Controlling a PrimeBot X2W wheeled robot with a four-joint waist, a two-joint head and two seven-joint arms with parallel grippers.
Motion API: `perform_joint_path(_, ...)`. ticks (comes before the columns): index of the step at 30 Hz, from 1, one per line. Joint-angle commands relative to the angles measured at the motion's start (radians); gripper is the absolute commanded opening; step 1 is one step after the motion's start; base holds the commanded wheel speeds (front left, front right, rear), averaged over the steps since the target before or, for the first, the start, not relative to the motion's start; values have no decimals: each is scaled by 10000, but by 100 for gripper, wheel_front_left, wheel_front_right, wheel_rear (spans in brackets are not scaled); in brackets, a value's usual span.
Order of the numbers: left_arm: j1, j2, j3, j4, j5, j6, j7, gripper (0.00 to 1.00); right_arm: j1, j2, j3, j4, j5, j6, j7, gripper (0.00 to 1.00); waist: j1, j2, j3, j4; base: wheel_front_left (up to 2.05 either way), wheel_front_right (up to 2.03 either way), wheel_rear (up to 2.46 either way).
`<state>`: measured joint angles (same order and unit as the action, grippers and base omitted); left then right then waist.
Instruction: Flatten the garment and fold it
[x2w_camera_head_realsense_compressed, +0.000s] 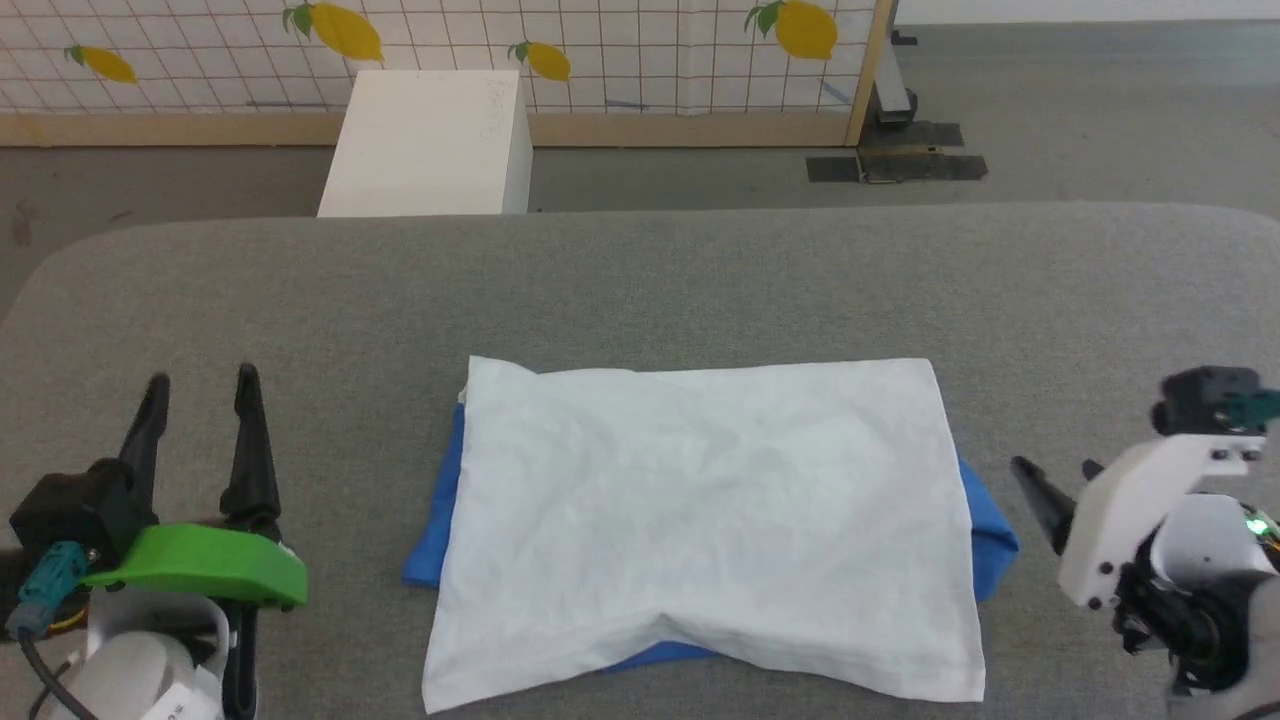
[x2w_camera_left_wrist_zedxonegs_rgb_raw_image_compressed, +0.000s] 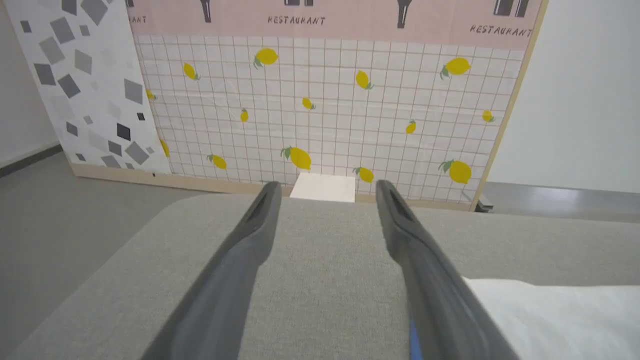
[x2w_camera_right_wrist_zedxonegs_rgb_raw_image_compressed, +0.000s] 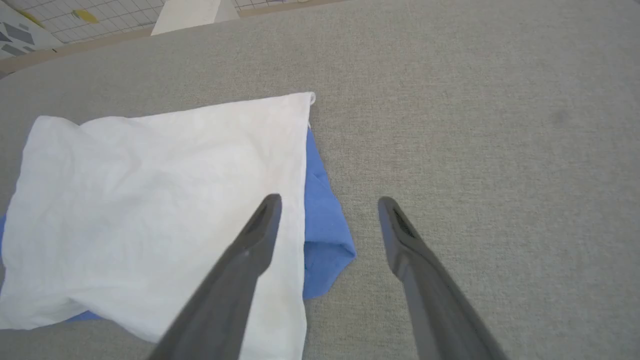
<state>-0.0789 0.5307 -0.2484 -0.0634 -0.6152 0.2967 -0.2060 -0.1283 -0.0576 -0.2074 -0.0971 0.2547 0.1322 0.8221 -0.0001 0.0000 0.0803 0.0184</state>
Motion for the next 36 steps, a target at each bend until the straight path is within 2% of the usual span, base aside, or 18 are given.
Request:
perform_joint_path(1, -288, -164, 34, -23, 372, -150, -362, 100, -326, -18, 249, 370, -313, -15, 331, 100, 1, 0, 213, 35, 0, 0, 0)
perform_joint_path(3, -453, -329, 86, -123, 985, -306, -525, 100, -673, -78, 546, 844, -677, -15, 631, 100, 1, 0, 389, 94, 0, 0, 0)
perform_joint_path(8, -481, -1267, 610, -810, 2480, -962, -552, 100, -1428, -289, 1186, 2220, -1498, -15, 785, 100, 1, 0, 903, 350, 0, 0, 0)
perform_joint_path(18, -73, -2565, 1507, -371, 3237, -2122, -556, 100, -1624, -385, 2005, 4134, -1653, -15, 680, 100, 1, 0, 1345, 705, 0, 0, 0)
perform_joint_path(19, -60, -2647, 1604, -324, 3276, -2197, -556, 100, -1645, -417, 1952, 4186, -1592, -15, 646, 26, 1, 0, 1338, 704, 0, 0, 0)
perform_joint_path(20, -40, -2762, 1741, -273, 3340, -2311, -556, 100, -1671, -531, 1911, 4230, -1523, -15, 639, 0, 1, 0, 1316, 697, 0, 0, 0)
perform_joint_path(27, -3, -3237, 2195, -113, 3730, -2866, -556, 100, -1717, -1679, 615, 3980, -1817, -15, 769, 0, 1, 0, 1173, 726, 0, 0, 0)
perform_joint_path(31, 27, -3475, 2384, -53, 3938, -3081, -557, 100, -1619, -2007, -134, 3775, -2168, -15, 921, 0, 1, 0, 1039, 759, 0, 0, 0)
perform_joint_path(36, 208, -3700, 2662, 110, 4095, -3306, -557, 100, -1524, -2166, 147, 3014, -1956, -15, 1197, 0, 1, 0, 714, 716, 0, 0, 0)
